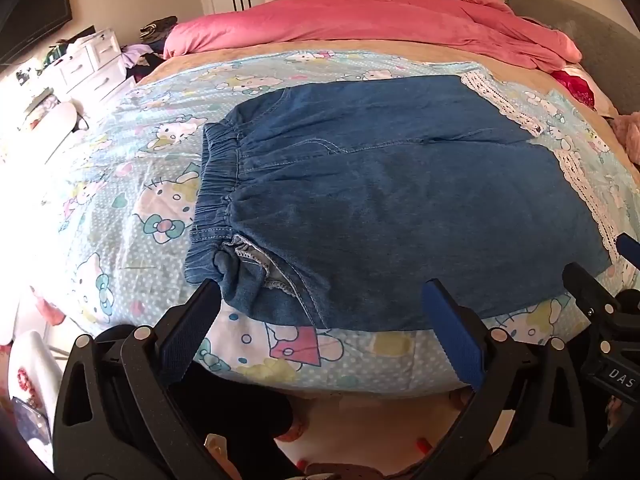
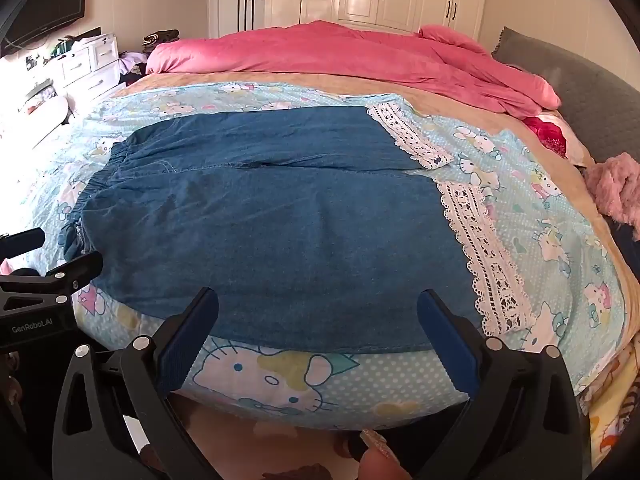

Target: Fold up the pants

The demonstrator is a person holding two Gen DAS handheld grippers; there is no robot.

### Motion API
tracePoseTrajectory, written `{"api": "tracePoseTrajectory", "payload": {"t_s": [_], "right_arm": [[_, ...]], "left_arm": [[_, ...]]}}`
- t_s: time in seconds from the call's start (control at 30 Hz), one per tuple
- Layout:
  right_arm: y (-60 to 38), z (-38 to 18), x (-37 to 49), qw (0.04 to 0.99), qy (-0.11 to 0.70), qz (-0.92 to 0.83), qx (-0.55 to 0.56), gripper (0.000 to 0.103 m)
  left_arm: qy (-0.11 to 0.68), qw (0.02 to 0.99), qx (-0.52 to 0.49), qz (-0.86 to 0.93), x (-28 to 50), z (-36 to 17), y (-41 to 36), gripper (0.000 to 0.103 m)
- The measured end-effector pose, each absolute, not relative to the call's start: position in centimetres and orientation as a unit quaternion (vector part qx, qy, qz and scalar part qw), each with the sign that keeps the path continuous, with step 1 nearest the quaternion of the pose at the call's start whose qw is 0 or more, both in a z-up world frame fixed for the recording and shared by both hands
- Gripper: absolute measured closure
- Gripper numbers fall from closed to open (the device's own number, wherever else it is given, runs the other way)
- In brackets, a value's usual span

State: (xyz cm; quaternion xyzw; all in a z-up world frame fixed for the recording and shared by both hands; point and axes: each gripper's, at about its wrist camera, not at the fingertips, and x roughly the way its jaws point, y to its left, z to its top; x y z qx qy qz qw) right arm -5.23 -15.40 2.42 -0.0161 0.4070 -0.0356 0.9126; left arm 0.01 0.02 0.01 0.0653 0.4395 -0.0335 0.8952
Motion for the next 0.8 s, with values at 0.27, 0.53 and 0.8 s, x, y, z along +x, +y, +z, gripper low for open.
{"api": "tracePoseTrajectory", "payload": {"t_s": [0.27, 0.53, 0.8], "right_arm": [[-15.54, 2.54, -5.17, 0.914, 0.405, -0.035, -0.014, 0.004], [-15.67, 2.53, -5.13, 0.914, 0.404, -0.036, -0.012, 0.004], [-15.64, 2.39, -5.0, 0.913, 0.407, -0.032, -0.014, 0.004]], "left_arm": [[0.441, 0.895, 0.053, -0.028, 0.2, 0.29, -0.16, 0.009], [0.436, 0.898, 0.059, -0.029, -0.3, 0.17, 0.6, 0.009], [0.436, 0.898, 0.057, -0.029, -0.06, 0.08, 0.75, 0.009]]}}
